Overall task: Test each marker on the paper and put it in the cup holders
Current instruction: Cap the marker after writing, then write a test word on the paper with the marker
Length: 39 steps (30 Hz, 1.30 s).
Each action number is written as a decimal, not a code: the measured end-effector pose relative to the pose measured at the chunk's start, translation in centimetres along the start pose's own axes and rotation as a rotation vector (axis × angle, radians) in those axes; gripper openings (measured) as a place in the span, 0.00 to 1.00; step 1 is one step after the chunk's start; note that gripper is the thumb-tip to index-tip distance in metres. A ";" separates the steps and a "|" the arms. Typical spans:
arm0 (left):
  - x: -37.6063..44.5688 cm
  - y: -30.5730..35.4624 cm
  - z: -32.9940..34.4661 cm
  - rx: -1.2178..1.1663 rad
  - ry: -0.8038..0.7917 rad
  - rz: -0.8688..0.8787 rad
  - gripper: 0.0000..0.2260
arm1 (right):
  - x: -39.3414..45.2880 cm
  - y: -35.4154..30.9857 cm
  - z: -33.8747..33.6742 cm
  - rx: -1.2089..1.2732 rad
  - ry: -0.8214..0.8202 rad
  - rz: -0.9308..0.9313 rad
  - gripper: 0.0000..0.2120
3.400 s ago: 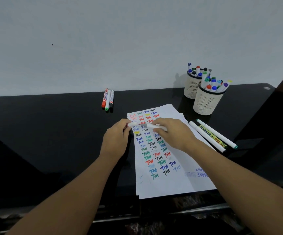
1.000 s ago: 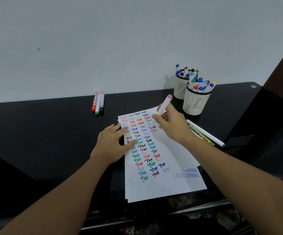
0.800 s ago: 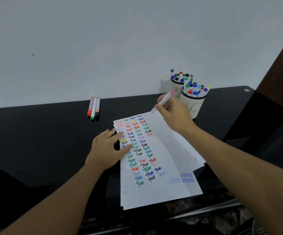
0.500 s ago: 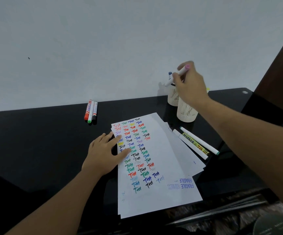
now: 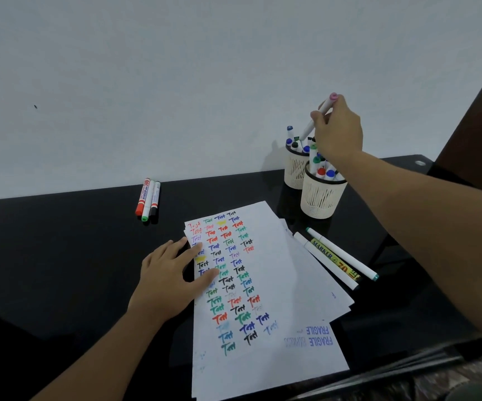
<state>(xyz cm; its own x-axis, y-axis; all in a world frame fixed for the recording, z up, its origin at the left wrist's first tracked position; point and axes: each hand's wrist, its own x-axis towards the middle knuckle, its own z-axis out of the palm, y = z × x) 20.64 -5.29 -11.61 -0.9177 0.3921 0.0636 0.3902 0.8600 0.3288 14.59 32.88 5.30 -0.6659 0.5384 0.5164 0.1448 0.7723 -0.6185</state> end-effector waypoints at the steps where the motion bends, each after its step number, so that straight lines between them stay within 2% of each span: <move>1: 0.0 0.0 0.0 0.001 0.001 0.000 0.42 | 0.2 0.1 0.1 -0.031 -0.017 -0.003 0.14; 6: 0.0 0.1 0.0 0.002 0.015 0.004 0.43 | 1.3 0.6 1.1 -0.160 -0.176 0.061 0.15; 9: 0.0 0.0 0.0 -0.002 0.012 0.001 0.42 | 1.6 0.7 1.9 -0.145 -0.250 0.083 0.16; 17: -0.1 0.0 0.1 0.005 0.030 0.006 0.42 | 1.9 1.2 1.8 -0.158 -0.100 -0.027 0.12; 23: 0.0 0.1 0.0 0.009 0.021 -0.002 0.43 | 2.0 1.2 1.6 -0.033 -0.066 -0.063 0.11; 28: 0.1 0.0 0.1 0.026 0.014 -0.001 0.43 | 1.6 1.1 1.0 -0.086 -0.010 -0.147 0.09; 30: 0.1 0.0 0.1 0.011 0.032 0.006 0.42 | 1.8 1.1 1.1 -0.104 -0.025 -0.118 0.05; 32: 0.1 0.0 0.1 0.005 0.036 0.006 0.42 | 2.1 1.1 1.4 -0.179 -0.111 -0.073 0.03; 35: 0.1 0.0 0.1 0.002 0.035 0.009 0.42 | 2.1 1.2 1.7 -0.315 -0.256 -0.041 0.08; 39: 0.1 0.0 0.1 0.009 0.048 0.014 0.43 | 1.8 0.9 1.6 -0.407 -0.224 -0.106 0.12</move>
<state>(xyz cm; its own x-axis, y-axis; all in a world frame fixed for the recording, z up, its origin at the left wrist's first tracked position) 20.56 -5.25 -11.74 -0.9147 0.3879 0.1136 0.4034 0.8576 0.3192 12.33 34.06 4.70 -0.8274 0.3984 0.3958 0.3127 0.9123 -0.2645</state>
